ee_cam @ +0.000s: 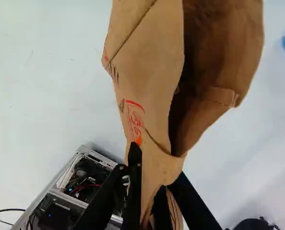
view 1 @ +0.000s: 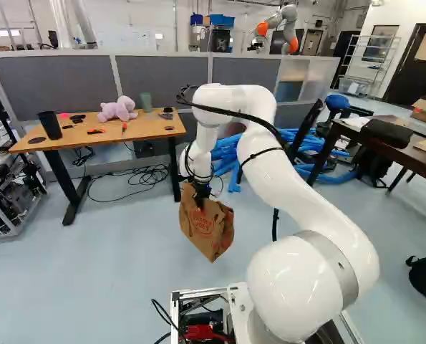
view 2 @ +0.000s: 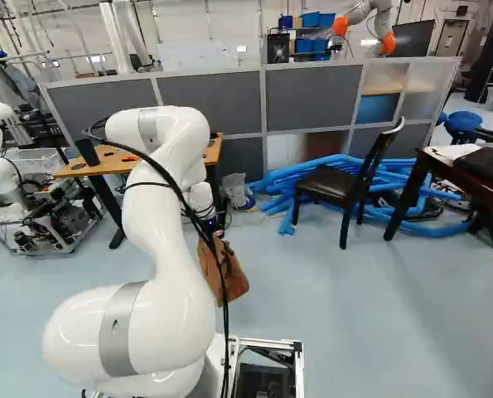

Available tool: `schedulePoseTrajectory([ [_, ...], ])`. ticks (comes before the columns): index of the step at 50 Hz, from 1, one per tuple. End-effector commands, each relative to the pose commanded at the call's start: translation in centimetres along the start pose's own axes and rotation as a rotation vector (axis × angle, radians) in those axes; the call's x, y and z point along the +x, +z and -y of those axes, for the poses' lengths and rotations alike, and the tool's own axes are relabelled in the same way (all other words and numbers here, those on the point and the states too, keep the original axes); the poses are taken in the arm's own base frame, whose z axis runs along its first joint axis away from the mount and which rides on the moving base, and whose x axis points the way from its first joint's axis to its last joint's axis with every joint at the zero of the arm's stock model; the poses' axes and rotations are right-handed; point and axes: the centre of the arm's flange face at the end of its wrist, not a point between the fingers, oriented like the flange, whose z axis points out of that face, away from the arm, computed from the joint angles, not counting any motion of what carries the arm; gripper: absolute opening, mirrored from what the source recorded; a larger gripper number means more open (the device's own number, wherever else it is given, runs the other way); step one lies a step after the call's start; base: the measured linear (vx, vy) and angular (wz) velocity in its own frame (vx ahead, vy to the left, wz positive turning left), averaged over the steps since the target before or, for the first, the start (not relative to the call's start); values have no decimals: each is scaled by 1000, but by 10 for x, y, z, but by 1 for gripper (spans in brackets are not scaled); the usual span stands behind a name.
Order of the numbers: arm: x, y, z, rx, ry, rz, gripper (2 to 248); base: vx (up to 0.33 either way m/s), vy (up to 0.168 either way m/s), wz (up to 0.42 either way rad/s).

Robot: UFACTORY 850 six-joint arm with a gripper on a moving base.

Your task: Pick up the bag on the ground and place it on the table

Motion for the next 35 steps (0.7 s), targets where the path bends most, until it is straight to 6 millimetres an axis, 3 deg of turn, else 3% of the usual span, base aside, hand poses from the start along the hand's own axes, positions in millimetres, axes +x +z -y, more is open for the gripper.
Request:
schedulePoseTrajectory([
  [35,-18,-53,10,-10,-5,-24,21,0,0,0],
])
